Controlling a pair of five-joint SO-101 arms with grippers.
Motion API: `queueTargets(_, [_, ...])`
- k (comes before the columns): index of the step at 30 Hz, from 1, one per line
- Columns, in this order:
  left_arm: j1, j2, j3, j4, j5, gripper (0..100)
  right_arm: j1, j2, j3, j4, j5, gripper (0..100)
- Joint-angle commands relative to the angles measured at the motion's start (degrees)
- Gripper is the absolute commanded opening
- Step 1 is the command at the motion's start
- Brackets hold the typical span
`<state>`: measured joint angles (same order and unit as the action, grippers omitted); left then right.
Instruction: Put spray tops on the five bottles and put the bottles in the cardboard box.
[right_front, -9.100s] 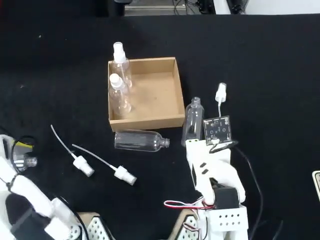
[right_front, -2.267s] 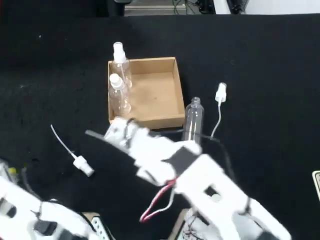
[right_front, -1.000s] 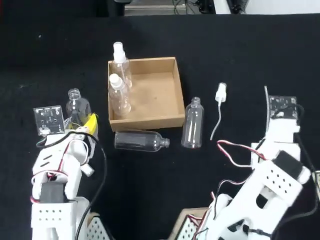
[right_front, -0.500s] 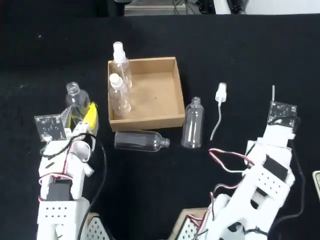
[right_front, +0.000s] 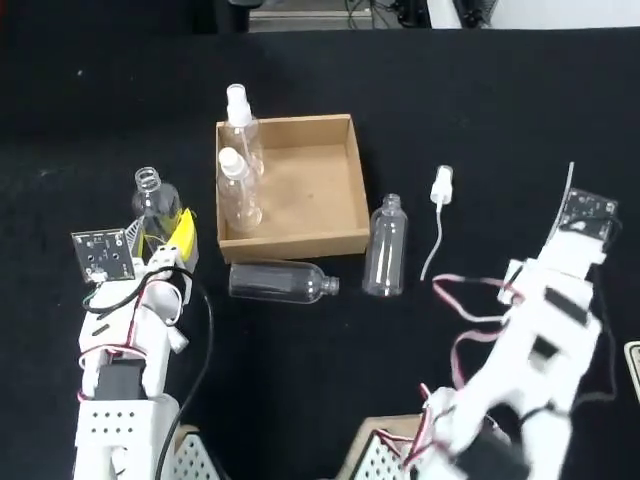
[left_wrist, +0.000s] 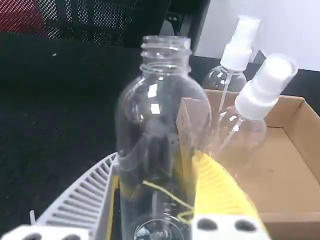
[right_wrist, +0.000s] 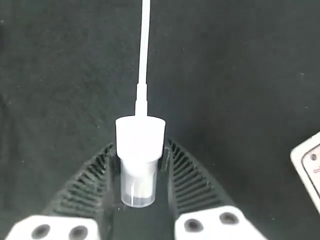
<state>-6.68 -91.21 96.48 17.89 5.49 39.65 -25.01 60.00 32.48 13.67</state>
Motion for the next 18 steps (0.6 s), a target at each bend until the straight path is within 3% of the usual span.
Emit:
queueTargets(1, [-0.4,-0.6,1.5,-0.3,0.2,3,-1.1,10.0,-9.2,1.8,-0.1,1.2])
queueTargets(6, [-4.8,-0.7,1.5,-5.7,2.6,3,-0.7,18.3,-15.1,3.5,-0.1,1.1])
queueTargets(14, [-8.1,-0.7,1.4,-10.4,22.0,3,-1.1,19.1,-15.9,3.8,-0.1,1.1])
queueTargets(18, [-8.1,-0.7,1.4,-10.5,22.8,3,-1.1,19.1,-15.8,3.8,-0.1,1.1])
